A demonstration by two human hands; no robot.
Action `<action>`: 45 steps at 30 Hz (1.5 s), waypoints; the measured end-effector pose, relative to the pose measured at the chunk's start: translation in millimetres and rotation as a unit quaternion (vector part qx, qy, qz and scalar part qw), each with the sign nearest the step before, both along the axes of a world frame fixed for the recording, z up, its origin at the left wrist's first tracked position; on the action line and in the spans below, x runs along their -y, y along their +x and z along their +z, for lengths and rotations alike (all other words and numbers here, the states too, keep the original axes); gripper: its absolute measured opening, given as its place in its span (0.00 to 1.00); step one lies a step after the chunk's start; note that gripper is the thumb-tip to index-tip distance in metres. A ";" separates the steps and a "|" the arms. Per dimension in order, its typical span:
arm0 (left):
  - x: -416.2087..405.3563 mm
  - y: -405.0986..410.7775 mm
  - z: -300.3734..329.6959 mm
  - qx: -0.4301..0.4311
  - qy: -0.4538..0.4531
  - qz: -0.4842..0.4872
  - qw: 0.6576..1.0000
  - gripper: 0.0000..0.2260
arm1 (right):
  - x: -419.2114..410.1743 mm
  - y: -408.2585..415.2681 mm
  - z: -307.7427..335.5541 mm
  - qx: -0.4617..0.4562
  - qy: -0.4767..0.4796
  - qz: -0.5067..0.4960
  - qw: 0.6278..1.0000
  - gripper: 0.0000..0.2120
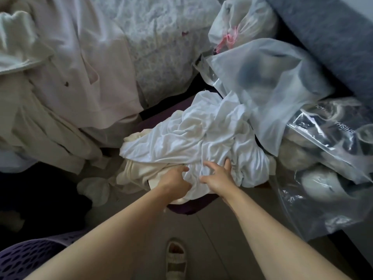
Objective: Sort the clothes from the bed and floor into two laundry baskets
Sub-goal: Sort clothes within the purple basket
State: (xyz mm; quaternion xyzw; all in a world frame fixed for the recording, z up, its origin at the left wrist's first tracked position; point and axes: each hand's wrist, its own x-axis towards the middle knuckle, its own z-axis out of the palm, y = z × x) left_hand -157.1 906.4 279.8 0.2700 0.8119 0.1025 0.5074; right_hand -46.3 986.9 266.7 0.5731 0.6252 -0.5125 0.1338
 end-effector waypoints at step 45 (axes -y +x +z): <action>116.2 -125.5 375.3 0.097 0.310 0.252 0.912 0.22 | 81.5 -142.7 432.1 -0.593 0.018 -0.248 0.766 0.13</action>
